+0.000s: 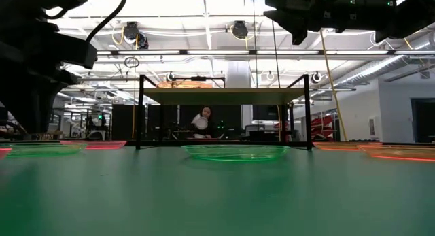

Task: Place and stack plates onto a shelf
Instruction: Stack the left green plate on top of the orange plate on the shelf

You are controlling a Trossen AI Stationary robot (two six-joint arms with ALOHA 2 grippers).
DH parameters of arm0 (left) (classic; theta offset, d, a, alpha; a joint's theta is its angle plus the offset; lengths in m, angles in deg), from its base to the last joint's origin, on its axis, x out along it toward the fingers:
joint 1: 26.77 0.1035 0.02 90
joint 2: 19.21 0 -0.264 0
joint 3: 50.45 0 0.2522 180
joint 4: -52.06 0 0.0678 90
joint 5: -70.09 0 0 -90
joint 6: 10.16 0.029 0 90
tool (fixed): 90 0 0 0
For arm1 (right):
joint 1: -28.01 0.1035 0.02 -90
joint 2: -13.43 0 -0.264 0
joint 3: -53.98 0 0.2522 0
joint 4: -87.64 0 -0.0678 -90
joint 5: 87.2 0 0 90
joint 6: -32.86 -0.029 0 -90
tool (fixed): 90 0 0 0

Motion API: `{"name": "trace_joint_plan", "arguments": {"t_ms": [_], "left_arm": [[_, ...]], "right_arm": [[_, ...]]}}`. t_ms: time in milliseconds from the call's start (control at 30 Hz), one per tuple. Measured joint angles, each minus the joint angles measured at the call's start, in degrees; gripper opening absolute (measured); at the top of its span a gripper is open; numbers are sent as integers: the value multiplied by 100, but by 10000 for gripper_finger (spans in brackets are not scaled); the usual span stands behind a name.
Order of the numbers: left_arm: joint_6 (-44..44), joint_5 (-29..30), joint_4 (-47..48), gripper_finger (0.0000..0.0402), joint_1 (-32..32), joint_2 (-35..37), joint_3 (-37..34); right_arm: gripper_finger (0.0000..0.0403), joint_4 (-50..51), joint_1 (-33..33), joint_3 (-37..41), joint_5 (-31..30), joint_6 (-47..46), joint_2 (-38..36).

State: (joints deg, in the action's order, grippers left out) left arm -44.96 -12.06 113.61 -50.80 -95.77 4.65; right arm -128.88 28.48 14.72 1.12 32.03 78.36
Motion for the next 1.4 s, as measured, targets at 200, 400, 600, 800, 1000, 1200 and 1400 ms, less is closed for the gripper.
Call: {"name": "trace_joint_plan", "arguments": {"t_ms": [200,400,600,800,1000,1200,1400], "left_arm": [[-130,113,-7,163,-48,0,0],[-274,385,-7,170,-50,-149,-2],[-325,419,-7,170,-50,-627,-4],[-346,465,26,170,-59,-1114,18],[-542,400,13,110,-58,-1132,15],[-566,434,106,10,-46,-979,-13],[-432,498,425,6,49,-565,375]], "right_arm": [[144,-2,0,0,-1,-61,0],[144,0,1,0,-1,-70,0],[144,9,0,0,0,-150,0],[144,42,0,0,0,-172,0],[144,42,1,0,0,-175,0],[144,20,0,0,0,-301,0],[144,-14,2,0,-65,-301,0]]}}
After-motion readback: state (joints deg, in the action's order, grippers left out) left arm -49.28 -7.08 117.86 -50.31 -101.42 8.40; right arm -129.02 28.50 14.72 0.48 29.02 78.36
